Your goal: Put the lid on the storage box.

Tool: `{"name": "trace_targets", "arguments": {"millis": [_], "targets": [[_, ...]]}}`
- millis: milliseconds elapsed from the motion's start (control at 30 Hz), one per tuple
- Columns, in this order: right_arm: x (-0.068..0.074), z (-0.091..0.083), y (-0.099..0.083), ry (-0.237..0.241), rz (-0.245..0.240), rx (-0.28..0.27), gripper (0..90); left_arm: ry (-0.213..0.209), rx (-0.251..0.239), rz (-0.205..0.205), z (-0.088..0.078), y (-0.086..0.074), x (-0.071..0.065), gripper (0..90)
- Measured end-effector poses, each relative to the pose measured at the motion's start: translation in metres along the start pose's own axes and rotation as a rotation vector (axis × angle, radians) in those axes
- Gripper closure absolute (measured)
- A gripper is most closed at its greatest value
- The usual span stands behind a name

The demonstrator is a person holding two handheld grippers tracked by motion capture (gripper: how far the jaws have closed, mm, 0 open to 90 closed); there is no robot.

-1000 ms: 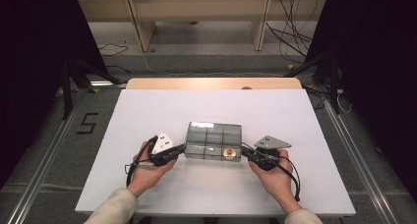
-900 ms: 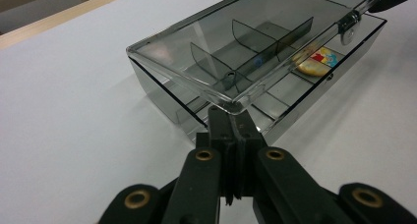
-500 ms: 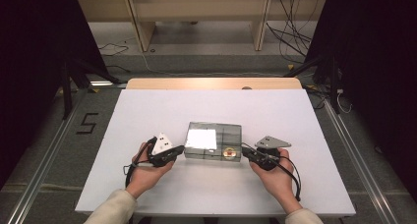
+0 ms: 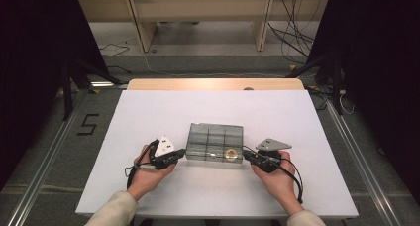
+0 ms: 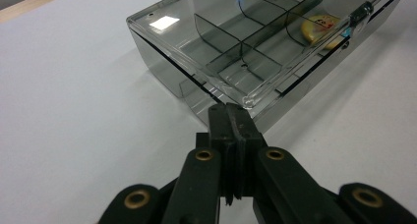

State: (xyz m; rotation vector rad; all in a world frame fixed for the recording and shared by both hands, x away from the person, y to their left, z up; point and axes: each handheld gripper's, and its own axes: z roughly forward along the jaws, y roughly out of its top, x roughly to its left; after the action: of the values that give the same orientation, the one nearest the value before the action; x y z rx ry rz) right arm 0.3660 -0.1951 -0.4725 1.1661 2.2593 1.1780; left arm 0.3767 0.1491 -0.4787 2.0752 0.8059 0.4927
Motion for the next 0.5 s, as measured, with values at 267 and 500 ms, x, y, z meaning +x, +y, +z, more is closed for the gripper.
{"name": "trace_targets", "arguments": {"millis": [267,500], "targets": [[-0.0001,-0.0018,-0.0002,0.000,0.002,-0.009,90.0,0.003,0.010,0.008,0.0002,-0.0010,0.0003,89.4],[-0.0004,-0.0031,-0.0003,-0.006,0.005,-0.016,88.9,0.006,0.010,0.009,-0.0011,-0.0015,0.0003,89.2]]}}
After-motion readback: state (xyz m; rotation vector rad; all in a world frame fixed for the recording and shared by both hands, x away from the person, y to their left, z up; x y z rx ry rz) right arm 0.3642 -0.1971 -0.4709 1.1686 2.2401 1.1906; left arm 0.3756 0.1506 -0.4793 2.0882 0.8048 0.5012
